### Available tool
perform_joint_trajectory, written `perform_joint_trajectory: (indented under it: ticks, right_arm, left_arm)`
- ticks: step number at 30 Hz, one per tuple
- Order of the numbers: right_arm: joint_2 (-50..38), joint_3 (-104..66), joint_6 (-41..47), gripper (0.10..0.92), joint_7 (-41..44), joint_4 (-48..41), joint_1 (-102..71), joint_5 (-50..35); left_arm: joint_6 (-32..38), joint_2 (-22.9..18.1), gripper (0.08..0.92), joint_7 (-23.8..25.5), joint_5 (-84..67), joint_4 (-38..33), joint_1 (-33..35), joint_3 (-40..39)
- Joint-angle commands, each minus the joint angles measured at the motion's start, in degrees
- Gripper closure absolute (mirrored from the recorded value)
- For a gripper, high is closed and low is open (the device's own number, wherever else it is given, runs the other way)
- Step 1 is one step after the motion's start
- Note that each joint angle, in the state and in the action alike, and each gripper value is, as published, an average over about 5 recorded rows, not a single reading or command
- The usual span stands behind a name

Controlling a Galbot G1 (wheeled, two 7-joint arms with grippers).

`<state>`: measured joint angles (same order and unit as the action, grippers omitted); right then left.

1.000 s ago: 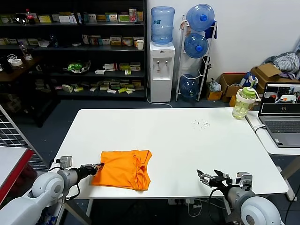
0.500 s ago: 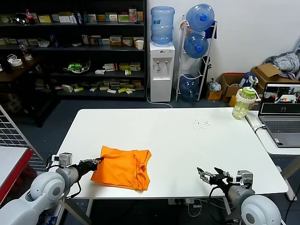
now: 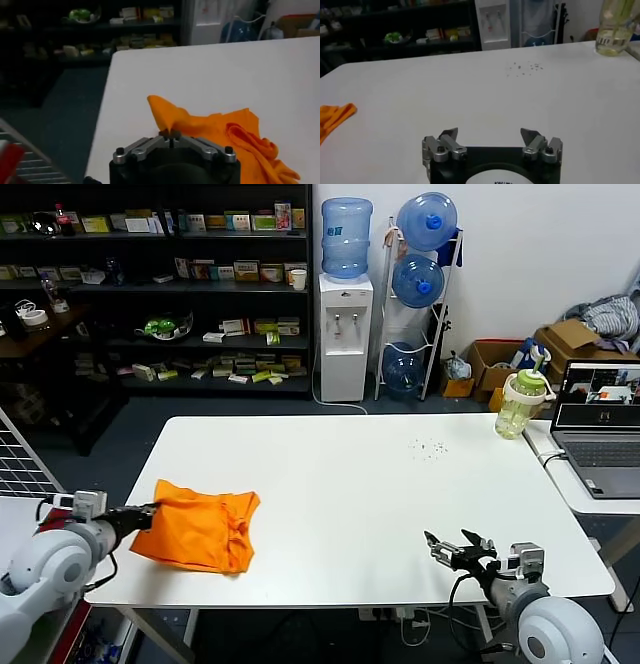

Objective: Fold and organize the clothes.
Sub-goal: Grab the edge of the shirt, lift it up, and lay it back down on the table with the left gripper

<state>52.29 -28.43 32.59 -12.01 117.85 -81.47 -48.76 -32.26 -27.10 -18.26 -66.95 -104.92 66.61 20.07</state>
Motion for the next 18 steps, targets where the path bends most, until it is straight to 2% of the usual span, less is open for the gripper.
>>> perform_joint_trajectory:
  ticks: [1, 5, 9, 11, 14, 16, 18]
  right_arm:
    - [-0.1, -0.2, -1.2, 0.203, 1.2, -0.6, 0.5, 1.3]
    - [0.1, 0.3, -1.3, 0.203, 1.1, -1.0, 1.3, 1.3]
    - [0.8, 0.9, -1.2, 0.203, 0.9, -1.3, 1.9, 1.9]
    - [1.3, 1.1, -1.0, 0.203, 0.6, -1.3, 1.9, 2.3]
    - [2.2, 1.0, -0.6, 0.203, -0.1, -1.0, 1.6, 2.9]
    - [2.6, 0.5, -0.2, 0.203, -0.7, -0.7, 1.0, 3.1]
    - [3.1, -0.4, 0.2, 0.203, -1.2, -0.2, -0.1, 3.2]
  left_arm:
    - [-0.7, 13.0, 0.902, -1.6, -1.4, 6.3, 0.5, 1.9]
    - [-0.9, 15.6, 0.902, -2.1, -2.9, 4.9, 0.3, 1.3]
    - [-0.9, 14.2, 0.902, -4.0, -6.0, 1.6, -0.8, 1.2]
    - [-0.7, 11.5, 0.902, -5.5, -8.2, -1.9, -1.2, 0.5]
    - [0.0, 4.9, 0.902, -7.9, -12.0, -8.8, -2.9, -3.1]
    - [-0.2, -1.1, 0.902, -11.2, -16.1, -13.1, -7.4, -9.3]
    - [-0.8, -7.6, 0.902, -16.8, -21.1, -15.5, -14.9, -18.3]
